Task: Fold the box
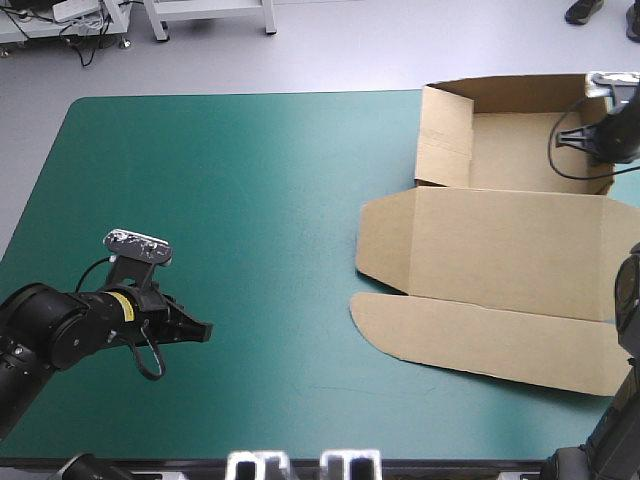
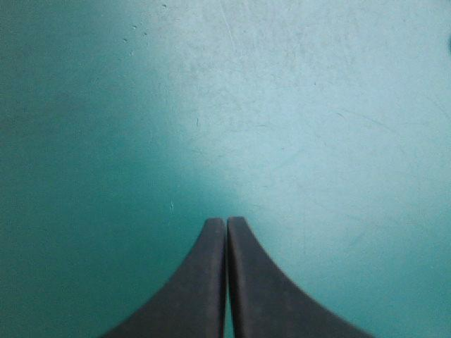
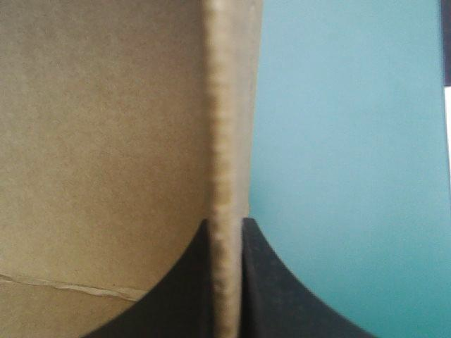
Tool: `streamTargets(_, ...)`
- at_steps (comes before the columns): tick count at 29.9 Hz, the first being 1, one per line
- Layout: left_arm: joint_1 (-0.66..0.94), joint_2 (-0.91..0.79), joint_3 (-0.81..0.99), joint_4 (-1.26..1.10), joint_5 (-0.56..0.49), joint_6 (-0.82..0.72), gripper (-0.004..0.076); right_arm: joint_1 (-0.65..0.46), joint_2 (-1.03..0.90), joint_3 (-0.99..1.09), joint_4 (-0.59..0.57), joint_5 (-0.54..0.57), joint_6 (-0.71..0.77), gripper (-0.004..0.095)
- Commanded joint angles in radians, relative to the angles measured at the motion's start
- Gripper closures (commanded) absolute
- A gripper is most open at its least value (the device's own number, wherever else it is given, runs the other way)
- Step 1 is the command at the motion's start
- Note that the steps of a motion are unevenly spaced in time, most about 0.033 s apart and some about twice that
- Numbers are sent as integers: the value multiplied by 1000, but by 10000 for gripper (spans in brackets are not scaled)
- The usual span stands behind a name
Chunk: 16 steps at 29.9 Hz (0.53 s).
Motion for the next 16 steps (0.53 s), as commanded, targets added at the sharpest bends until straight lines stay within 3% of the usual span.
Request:
streamTargets(1, -4, -12, -25, 8, -58, -7, 732, -91, -17, -33, 12, -23, -13, 928)
streamTargets(12, -4, -12, -25, 8, -103, -7, 732, -173, 66, -33, 9, -45, -23, 891)
streamTargets(13, -4, -12, -25, 8, -103, -7, 732, -177, 66, -33, 0, -48, -35, 858)
streamTargets(16, -4, -12, -25, 8, -105, -7, 732, -186, 64, -35, -16, -59, -47, 616)
